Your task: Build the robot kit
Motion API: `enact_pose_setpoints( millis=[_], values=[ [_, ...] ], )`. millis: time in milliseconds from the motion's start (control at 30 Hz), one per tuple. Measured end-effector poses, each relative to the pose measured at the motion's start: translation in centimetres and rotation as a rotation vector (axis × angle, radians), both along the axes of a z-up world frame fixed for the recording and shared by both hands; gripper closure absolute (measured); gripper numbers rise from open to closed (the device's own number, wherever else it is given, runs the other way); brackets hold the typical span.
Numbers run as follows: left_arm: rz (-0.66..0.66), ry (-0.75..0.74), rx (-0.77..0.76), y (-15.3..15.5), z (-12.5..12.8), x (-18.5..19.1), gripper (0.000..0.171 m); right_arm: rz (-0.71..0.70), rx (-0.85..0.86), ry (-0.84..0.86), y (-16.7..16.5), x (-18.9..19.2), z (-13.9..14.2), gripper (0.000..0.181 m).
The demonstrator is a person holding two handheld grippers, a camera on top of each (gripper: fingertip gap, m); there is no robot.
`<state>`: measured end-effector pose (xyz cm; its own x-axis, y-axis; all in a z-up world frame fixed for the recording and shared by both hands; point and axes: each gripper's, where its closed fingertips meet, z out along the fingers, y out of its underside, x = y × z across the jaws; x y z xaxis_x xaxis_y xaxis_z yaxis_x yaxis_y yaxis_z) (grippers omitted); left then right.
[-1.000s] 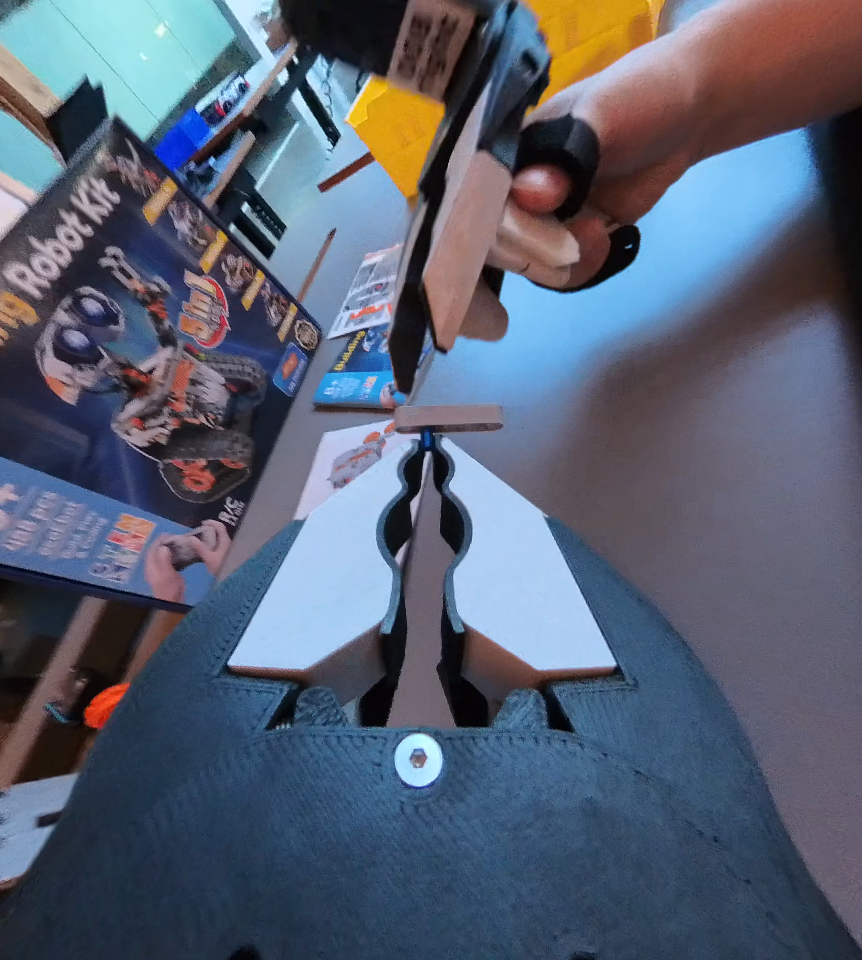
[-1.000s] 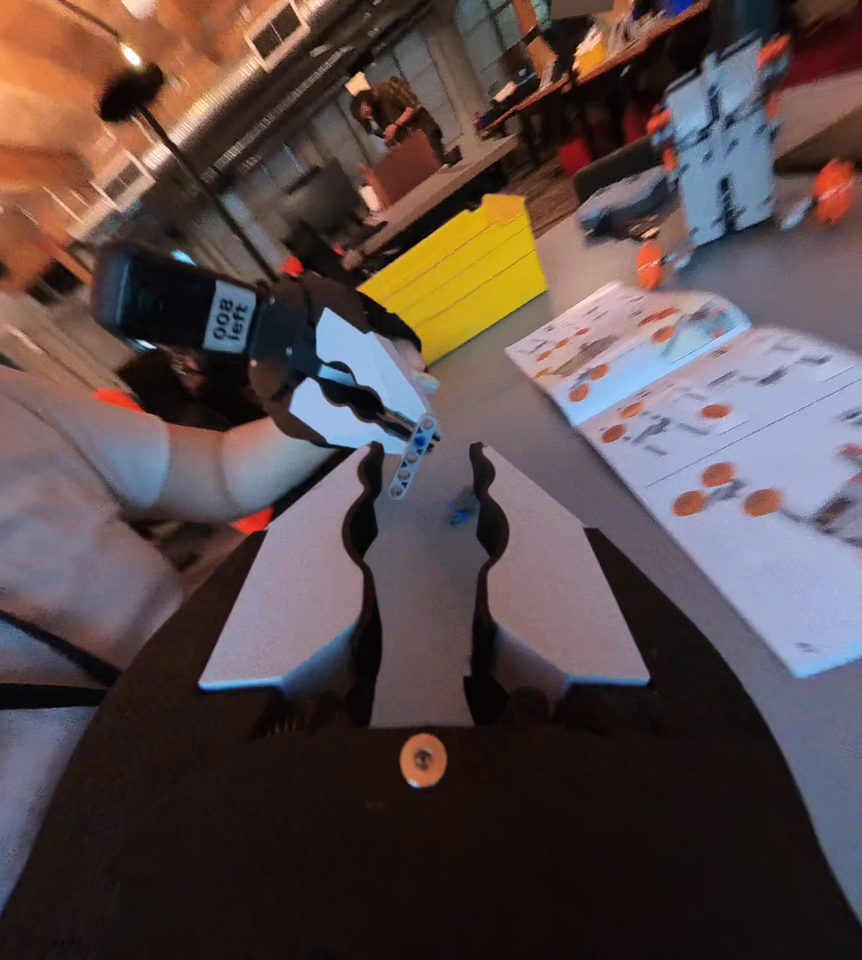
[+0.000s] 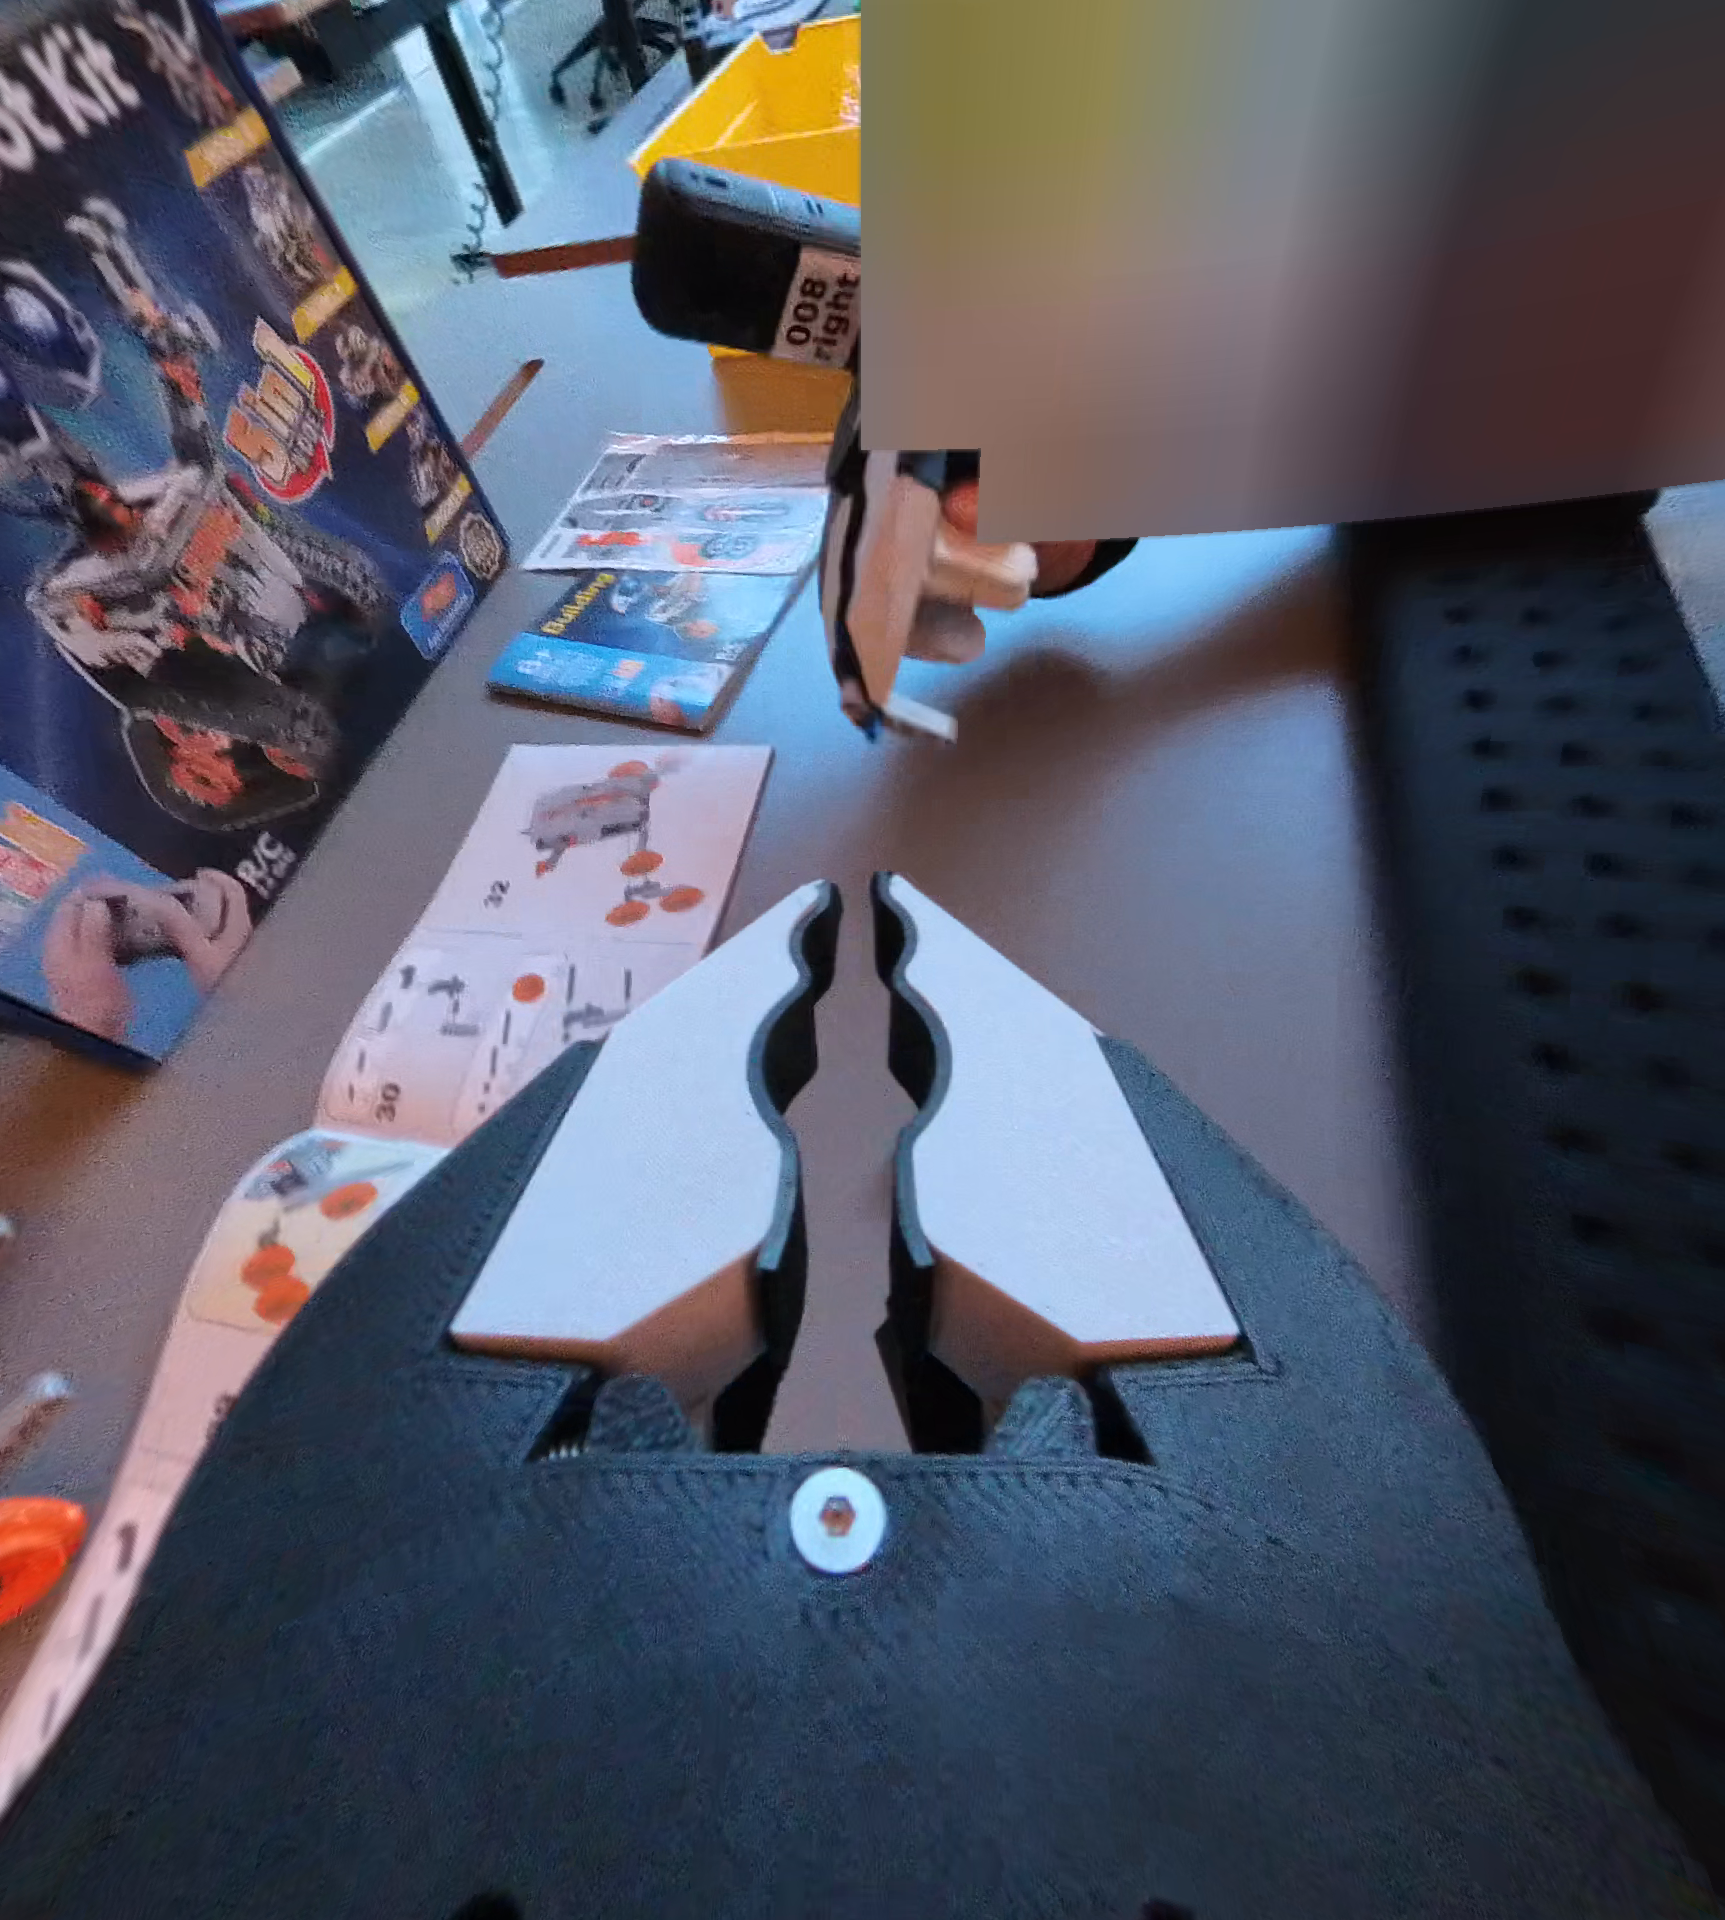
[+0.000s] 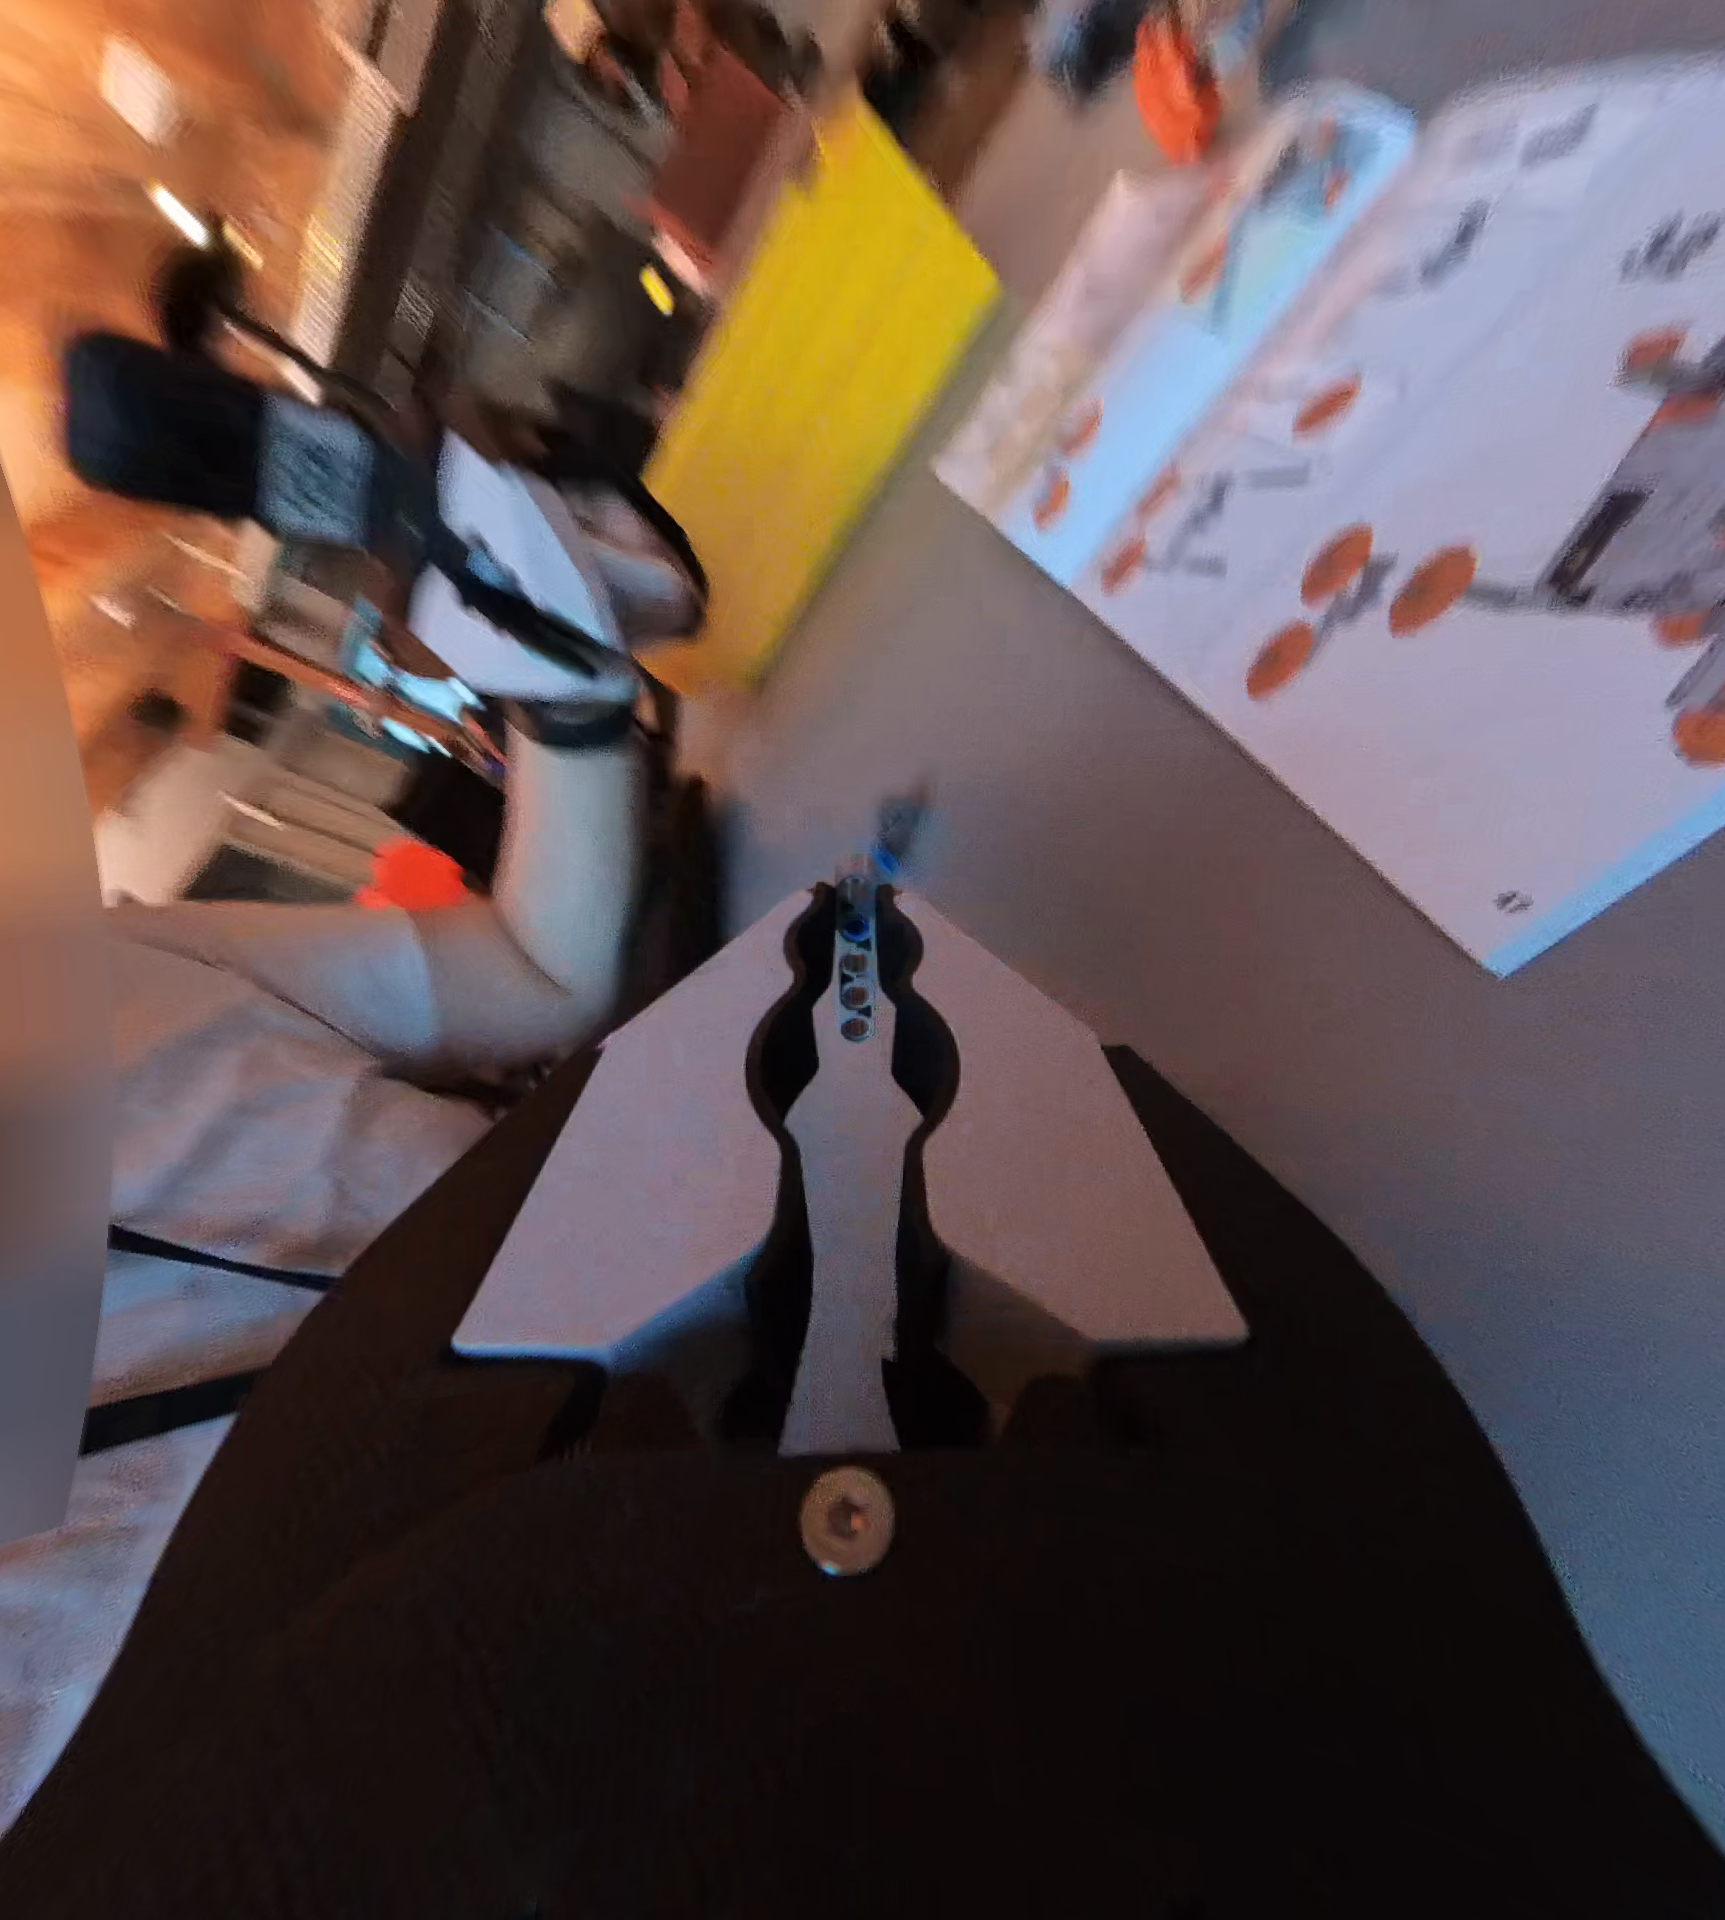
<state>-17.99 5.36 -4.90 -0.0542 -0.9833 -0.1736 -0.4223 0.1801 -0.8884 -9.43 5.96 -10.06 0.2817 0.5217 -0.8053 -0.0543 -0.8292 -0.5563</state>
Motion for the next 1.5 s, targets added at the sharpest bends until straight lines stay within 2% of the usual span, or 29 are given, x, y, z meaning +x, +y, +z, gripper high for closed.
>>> enact_pose_setpoints(
  millis=[33,133,233,333,467,567,667,733,800,833,967,1100,1167,1333,1433,1500],
  values=[
    [-0.003,0.011,-0.02,-0.1,-0.4,-0.7,0.164,0.031,-0.009,-0.065,-0.6,-0.9,-1.1,0.176],
    [0.058,0.164,-0.118,-0.1,-3.7,-2.3,0.148,0.087,-0.01,-0.15,-1.7,-3.2,-2.8,0.176],
    [0.102,0.197,-0.161,-0.8,-5.8,-2.5,0.146,0.128,0.037,-0.307,-2.2,-3.7,-5.2,0.174],
    [0.165,0.267,-0.103,-0.8,-7.9,-2.3,0.135,0.11,0.047,-0.298,-2.0,-3.9,-5.0,0.175],
    [0.173,0.344,-0.072,-1.0,-9.9,-1.7,0.126,0.112,0.047,-0.284,-1.9,-3.6,-4.8,0.175],
    [0.179,0.389,-0.057,-1.1,-11.1,-1.3,0.124,0.099,0.031,-0.212,-1.8,-3.8,-4.0,0.176],
    [0.187,0.381,0.028,-0.5,-11.0,-1.1,0.142,0.08,0.059,-0.215,-1.3,-3.7,-3.9,0.176],
    [0.183,0.377,0.098,-0.2,-10.9,-1.0,0.143,0.108,0.068,-0.216,-1.7,-4.0,-3.9,0.175],
    [0.187,0.355,0.185,0.1,-10.2,-0.7,0.142,0.114,0.083,-0.169,-1.8,-4.5,-3.1,0.176],
    [0.191,0.301,0.245,0.3,-9.1,-0.4,0.142,0.117,0.098,-0.127,-1.9,-4.8,-2.4,0.175],
    [0.172,-0.027,0.391,-1.4,-1.7,1.3,0.142,0.112,0.118,0.033,-2.2,-5.1,0.8,0.176],
    [0.174,-0.244,0.569,-2.9,3.2,1.5,0.142,0.095,0.113,-0.102,-2.0,-4.1,-0.8,0.176],
    [0.171,-0.292,0.62,-3.5,4.1,1.5,0.143,0.116,0.1,-0.17,-2.3,-3.9,-1.8,0.175],
    [0.191,-0.393,0.692,-4.2,5.7,1.1,0.142,0.14,0.089,-0.173,-2.7,-4.4,-2.1,0.175],
    [0.184,-0.402,0.664,-4.2,5.7,1.2,0.143,0.149,0.077,-0.193,-2.8,-4.3,-2.6,0.175],
    [0.169,-0.378,0.634,-4.1,5.0,1.4,0.142,0.168,0.092,-0.115,-3.1,-4.6,-1.1,0.175]
  ],
)
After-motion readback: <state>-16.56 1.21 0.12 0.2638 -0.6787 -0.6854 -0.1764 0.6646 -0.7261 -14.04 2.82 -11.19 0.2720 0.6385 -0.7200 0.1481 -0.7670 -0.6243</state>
